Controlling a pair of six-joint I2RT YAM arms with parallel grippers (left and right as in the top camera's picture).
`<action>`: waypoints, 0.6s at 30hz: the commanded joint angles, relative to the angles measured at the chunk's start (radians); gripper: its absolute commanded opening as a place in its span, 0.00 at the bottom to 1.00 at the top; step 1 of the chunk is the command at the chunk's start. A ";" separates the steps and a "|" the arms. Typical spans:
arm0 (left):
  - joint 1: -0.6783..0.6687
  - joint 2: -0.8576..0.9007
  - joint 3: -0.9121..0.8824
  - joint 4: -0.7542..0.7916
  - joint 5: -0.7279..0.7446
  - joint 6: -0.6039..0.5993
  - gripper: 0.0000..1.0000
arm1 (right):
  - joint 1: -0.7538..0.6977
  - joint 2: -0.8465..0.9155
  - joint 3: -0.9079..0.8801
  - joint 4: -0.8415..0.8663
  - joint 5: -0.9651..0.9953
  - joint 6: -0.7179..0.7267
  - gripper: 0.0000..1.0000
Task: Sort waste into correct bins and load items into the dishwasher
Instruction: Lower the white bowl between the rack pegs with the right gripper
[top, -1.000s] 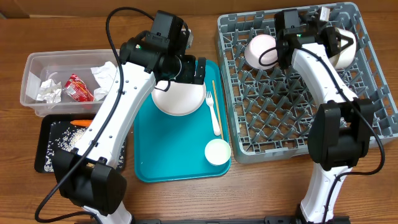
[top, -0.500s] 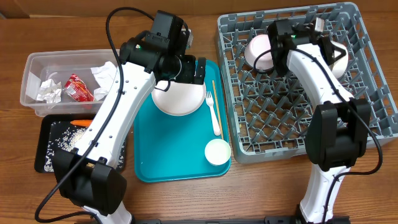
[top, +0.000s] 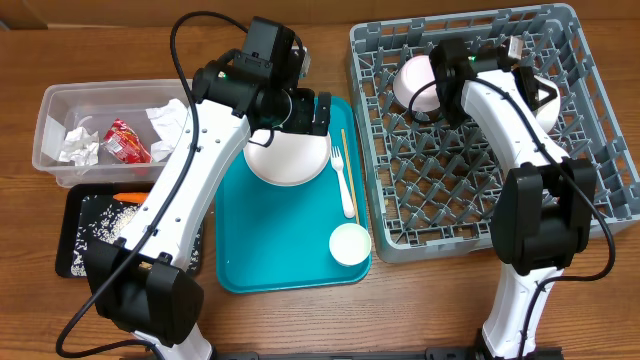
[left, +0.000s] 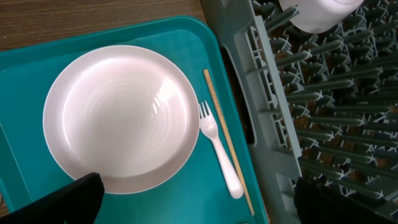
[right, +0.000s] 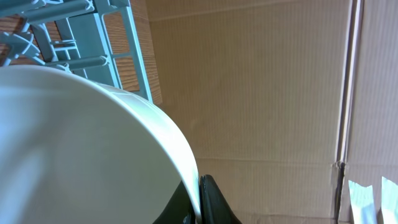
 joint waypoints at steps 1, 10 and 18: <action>0.000 -0.024 0.029 0.000 -0.010 0.013 1.00 | -0.002 0.009 -0.002 0.001 0.013 0.023 0.04; 0.000 -0.024 0.029 0.000 -0.010 0.013 1.00 | -0.011 0.009 -0.061 -0.003 0.087 0.041 0.04; 0.000 -0.024 0.029 0.000 -0.010 0.013 1.00 | -0.005 0.009 -0.095 0.019 0.090 0.037 0.04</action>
